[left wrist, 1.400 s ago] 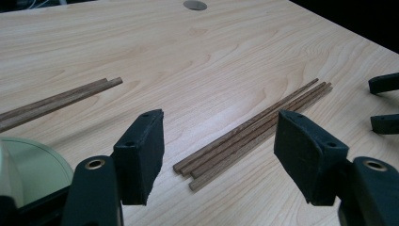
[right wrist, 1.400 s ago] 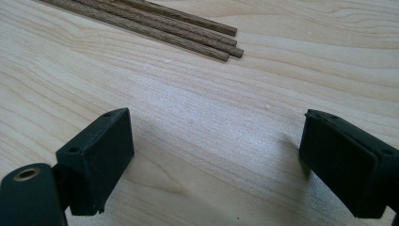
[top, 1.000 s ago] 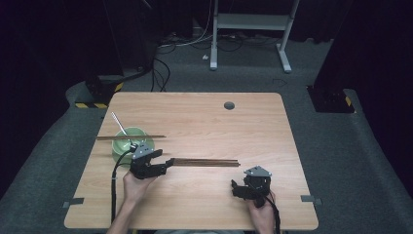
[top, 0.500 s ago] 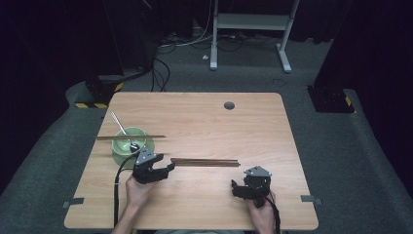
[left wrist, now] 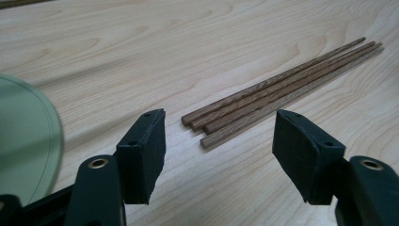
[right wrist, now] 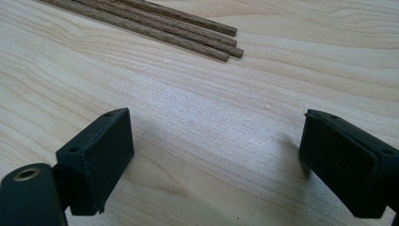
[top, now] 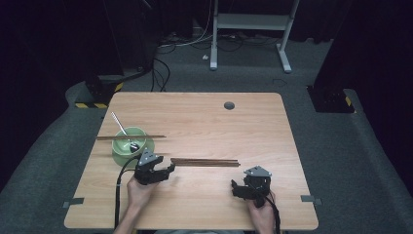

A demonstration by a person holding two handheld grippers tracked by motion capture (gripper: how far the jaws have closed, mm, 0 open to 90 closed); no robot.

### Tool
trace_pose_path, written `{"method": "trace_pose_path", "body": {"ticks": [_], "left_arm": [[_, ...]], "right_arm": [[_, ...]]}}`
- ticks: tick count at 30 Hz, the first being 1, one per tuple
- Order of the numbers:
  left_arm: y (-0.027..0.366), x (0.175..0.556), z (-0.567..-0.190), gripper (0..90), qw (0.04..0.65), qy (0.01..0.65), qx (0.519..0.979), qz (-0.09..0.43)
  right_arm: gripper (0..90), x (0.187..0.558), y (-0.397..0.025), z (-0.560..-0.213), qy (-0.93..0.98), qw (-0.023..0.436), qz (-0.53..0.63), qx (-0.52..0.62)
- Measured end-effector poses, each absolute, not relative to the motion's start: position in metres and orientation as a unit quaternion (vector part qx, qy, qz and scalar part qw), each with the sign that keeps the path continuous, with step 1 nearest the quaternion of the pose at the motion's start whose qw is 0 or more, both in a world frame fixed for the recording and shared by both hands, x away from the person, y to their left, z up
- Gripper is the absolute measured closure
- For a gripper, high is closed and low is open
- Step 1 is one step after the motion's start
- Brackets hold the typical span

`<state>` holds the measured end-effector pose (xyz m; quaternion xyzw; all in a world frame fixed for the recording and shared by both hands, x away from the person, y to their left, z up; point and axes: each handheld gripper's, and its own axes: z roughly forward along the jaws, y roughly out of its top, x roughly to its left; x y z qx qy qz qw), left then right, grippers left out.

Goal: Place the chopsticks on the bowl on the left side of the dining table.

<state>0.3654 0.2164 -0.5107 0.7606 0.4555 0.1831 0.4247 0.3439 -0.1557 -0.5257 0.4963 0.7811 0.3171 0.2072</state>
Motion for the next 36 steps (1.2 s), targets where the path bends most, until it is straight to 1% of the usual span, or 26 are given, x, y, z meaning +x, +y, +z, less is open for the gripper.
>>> {"method": "trace_pose_path", "body": {"ticks": [18,36], "left_arm": [[0.225,0.360,-0.522,35.4,0.403,0.472,0.762,0.185],[0.228,0.361,-0.526,35.2,0.382,0.486,0.760,0.202]], "right_arm": [[10.2,0.344,-0.156,-0.526,0.781,0.207,0.317,0.496],[10.1,0.344,-0.156,-0.526,0.781,0.207,0.317,0.496]]}}
